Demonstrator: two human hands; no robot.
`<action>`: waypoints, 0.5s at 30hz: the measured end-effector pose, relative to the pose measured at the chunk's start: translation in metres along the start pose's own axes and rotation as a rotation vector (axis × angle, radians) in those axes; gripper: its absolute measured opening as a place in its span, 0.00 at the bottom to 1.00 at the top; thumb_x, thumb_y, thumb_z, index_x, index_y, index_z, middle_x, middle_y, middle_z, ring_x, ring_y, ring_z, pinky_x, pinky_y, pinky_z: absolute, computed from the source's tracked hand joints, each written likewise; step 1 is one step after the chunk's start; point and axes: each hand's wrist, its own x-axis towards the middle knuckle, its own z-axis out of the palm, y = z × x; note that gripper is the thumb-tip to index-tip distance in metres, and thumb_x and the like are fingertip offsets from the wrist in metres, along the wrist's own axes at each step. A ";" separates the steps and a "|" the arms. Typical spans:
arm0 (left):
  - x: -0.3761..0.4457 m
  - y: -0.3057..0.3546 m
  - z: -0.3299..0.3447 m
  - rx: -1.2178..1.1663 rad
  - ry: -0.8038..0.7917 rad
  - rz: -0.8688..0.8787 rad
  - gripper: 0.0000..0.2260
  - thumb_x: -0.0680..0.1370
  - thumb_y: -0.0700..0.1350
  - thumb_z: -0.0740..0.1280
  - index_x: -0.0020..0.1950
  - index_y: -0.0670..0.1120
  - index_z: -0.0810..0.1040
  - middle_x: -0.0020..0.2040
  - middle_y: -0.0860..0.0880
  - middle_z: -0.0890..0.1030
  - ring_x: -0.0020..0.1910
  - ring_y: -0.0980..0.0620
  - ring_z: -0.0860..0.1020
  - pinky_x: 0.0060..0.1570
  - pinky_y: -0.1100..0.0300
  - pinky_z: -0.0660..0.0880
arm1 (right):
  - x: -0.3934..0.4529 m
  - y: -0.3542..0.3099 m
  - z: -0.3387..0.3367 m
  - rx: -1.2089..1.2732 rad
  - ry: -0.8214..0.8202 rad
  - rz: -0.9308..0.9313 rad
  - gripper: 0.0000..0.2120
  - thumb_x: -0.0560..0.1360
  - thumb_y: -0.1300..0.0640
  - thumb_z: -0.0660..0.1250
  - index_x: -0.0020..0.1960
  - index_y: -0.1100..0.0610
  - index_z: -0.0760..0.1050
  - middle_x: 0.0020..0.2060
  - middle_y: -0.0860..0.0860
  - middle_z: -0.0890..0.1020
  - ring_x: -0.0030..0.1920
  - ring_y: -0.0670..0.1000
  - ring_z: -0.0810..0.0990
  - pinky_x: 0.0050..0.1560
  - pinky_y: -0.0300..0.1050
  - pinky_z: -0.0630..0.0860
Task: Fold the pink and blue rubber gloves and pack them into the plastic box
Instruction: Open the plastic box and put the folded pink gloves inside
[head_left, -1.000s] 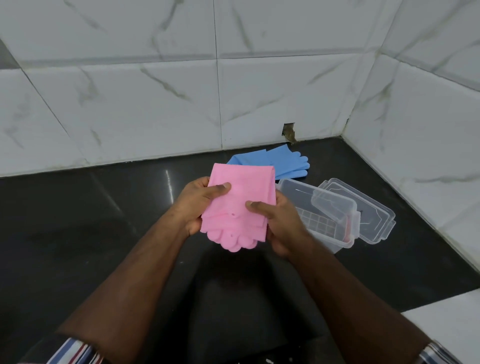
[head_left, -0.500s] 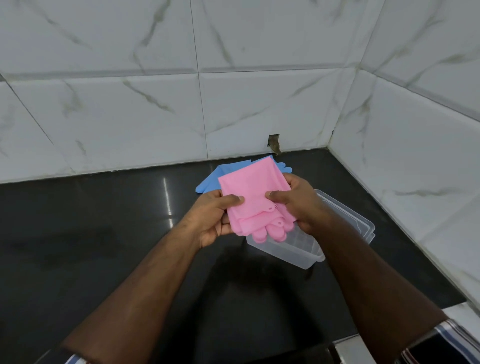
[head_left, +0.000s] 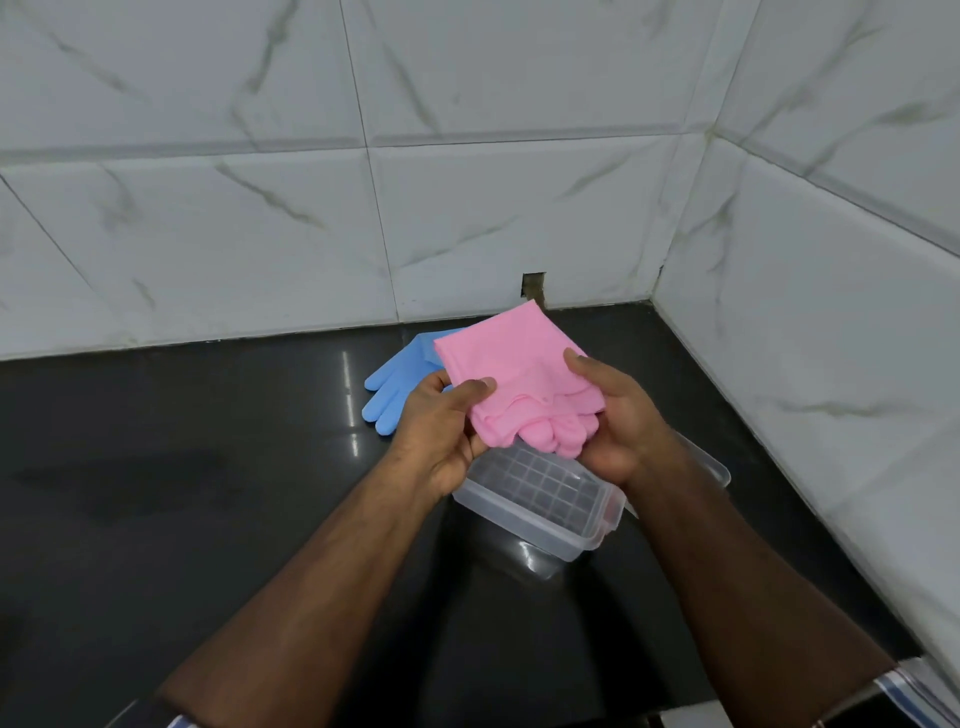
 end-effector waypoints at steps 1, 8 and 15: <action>0.001 -0.003 0.004 -0.011 0.016 0.009 0.17 0.79 0.35 0.69 0.67 0.40 0.74 0.58 0.39 0.84 0.54 0.38 0.84 0.34 0.50 0.84 | 0.002 0.004 -0.002 0.034 -0.017 -0.005 0.26 0.80 0.53 0.64 0.74 0.64 0.65 0.68 0.65 0.72 0.67 0.67 0.70 0.71 0.64 0.61; 0.001 -0.009 0.013 0.100 0.008 -0.027 0.14 0.80 0.43 0.70 0.64 0.40 0.76 0.56 0.41 0.85 0.52 0.41 0.85 0.45 0.43 0.84 | 0.001 -0.015 -0.017 -0.114 0.171 -0.194 0.26 0.69 0.75 0.70 0.64 0.60 0.75 0.60 0.61 0.79 0.58 0.66 0.80 0.51 0.66 0.79; 0.018 0.004 -0.012 0.615 0.303 0.293 0.09 0.80 0.44 0.68 0.60 0.46 0.81 0.54 0.48 0.85 0.47 0.52 0.82 0.42 0.59 0.79 | -0.008 -0.041 -0.036 -0.200 0.109 -0.127 0.31 0.64 0.73 0.73 0.66 0.59 0.74 0.64 0.62 0.77 0.61 0.65 0.79 0.51 0.59 0.79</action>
